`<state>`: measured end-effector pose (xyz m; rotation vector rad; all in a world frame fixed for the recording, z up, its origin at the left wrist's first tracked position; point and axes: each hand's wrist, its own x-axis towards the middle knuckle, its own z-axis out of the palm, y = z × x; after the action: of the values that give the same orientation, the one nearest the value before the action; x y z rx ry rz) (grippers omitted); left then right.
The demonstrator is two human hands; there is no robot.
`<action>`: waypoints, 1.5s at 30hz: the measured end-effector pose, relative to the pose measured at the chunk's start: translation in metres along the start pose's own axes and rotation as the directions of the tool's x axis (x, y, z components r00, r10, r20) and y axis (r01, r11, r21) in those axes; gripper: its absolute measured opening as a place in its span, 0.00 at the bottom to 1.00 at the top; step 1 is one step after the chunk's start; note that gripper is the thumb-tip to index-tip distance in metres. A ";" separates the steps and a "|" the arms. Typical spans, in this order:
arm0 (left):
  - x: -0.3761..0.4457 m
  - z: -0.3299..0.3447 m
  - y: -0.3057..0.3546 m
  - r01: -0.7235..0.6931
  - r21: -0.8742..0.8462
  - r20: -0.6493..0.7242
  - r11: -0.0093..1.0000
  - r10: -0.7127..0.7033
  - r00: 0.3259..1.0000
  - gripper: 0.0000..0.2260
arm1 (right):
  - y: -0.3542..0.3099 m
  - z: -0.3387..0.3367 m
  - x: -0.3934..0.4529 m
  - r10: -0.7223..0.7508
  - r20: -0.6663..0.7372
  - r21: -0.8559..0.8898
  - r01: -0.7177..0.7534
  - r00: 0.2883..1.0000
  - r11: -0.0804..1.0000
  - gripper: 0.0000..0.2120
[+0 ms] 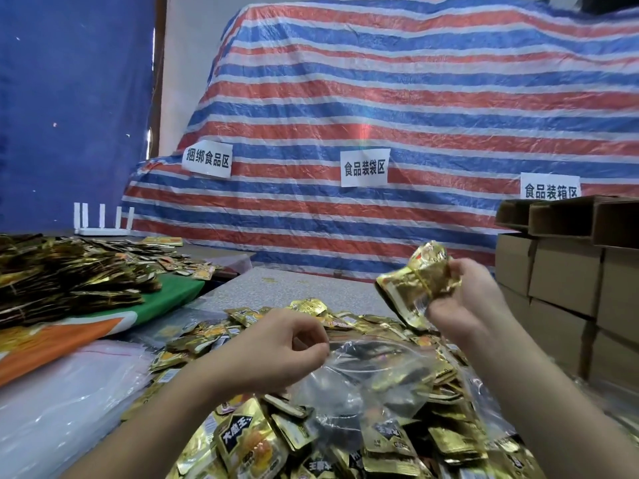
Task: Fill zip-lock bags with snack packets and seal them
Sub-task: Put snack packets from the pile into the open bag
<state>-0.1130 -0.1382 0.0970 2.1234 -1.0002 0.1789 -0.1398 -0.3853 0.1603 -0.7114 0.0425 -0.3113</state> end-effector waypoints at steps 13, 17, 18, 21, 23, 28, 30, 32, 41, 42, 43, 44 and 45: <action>0.003 -0.009 0.013 -0.016 -0.027 -0.025 1.000 0.015 1.000 0.05 | 0.003 0.024 -0.041 -0.009 0.644 -0.563 0.482 0.765 0.672 0.18; 0.001 -0.014 0.016 -0.034 -0.083 -0.037 0.996 0.031 0.999 0.06 | 0.001 0.025 -0.047 0.152 0.659 -0.751 0.631 0.737 0.193 0.15; 0.001 -0.014 0.017 -0.035 -0.099 -0.043 0.994 0.031 0.999 0.09 | 0.000 0.026 -0.049 0.186 0.657 -0.753 0.650 0.731 0.101 0.14; -0.001 -0.017 0.017 -0.053 -0.121 -0.028 0.991 0.050 0.998 0.10 | -0.001 0.028 -0.051 0.285 0.635 -0.736 0.674 0.718 -0.057 0.13; -0.003 -0.019 0.016 -0.057 -0.141 -0.015 0.988 0.055 0.998 0.10 | -0.003 0.029 -0.053 0.311 0.616 -0.740 0.667 0.724 -0.086 0.13; -0.006 -0.025 0.015 -0.067 -0.190 0.073 0.980 0.083 0.994 0.06 | -0.004 0.034 -0.055 0.354 0.603 -0.709 0.684 0.715 -0.172 0.12; -0.006 -0.025 0.016 -0.078 -0.130 0.053 0.988 0.085 0.995 0.08 | -0.001 0.036 -0.054 0.378 0.584 -0.691 0.684 0.719 -0.234 0.10; -0.005 -0.024 0.017 -0.113 -0.018 0.002 0.993 0.113 0.994 0.10 | 0.001 0.039 -0.053 0.392 0.574 -0.665 0.688 0.719 -0.289 0.08; 0.000 -0.027 0.033 -0.157 0.049 -0.054 0.986 0.160 0.986 0.10 | -0.002 0.056 -0.057 0.459 0.546 -0.499 0.712 0.701 -0.493 0.05; 0.002 -0.028 0.036 -0.165 0.062 -0.054 0.984 0.169 0.984 0.10 | -0.001 0.058 -0.057 0.466 0.539 -0.482 0.710 0.702 -0.512 0.05; 0.004 -0.028 0.038 -0.167 0.087 -0.055 0.982 0.173 0.983 0.11 | -0.001 0.059 -0.057 0.466 0.532 -0.472 0.705 0.707 -0.530 0.05; 0.006 -0.029 0.040 -0.164 0.113 -0.061 0.980 0.171 0.983 0.10 | -0.001 0.061 -0.058 0.461 0.528 -0.468 0.697 0.714 -0.544 0.06; 0.007 -0.030 0.041 -0.162 0.124 -0.077 0.979 0.172 0.982 0.10 | -0.002 0.062 -0.058 0.451 0.530 -0.465 0.691 0.718 -0.554 0.07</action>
<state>-0.1315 -0.1384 0.1446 2.1157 -1.1405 0.4200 -0.1869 -0.3300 0.2050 -3.0612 -0.7242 -0.2619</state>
